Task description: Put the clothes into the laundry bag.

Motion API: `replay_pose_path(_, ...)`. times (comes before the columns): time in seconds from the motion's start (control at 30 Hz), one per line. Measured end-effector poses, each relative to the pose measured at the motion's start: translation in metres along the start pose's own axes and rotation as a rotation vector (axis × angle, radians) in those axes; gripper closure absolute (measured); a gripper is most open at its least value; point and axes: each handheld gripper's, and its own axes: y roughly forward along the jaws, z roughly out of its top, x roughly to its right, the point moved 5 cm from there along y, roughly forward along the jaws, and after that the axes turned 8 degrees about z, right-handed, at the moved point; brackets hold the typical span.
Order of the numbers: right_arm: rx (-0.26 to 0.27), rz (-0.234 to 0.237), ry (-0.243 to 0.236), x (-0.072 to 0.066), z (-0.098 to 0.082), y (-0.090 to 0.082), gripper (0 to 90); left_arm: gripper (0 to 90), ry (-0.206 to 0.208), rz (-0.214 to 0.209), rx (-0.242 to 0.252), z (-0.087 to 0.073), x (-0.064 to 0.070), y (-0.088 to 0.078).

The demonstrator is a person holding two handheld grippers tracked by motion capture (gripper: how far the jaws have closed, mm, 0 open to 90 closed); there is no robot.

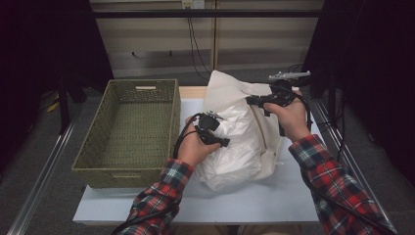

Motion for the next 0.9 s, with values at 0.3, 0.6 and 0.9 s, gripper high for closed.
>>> replay_pose_path(0.3,-0.002,0.034,-0.003,-0.007,0.002,0.007,89.2,74.5,0.009,-0.002,0.014,0.009,0.001,0.002)
replay_pose_path(0.6,0.004,0.047,-0.008,-0.010,0.004,0.004,89.2,75.7,-0.066,0.033,0.079,0.018,-0.003,0.001)
replay_pose_path(0.9,0.012,0.051,0.000,-0.010,0.005,0.004,89.2,75.9,-0.008,-0.054,0.068,0.025,0.018,0.005)
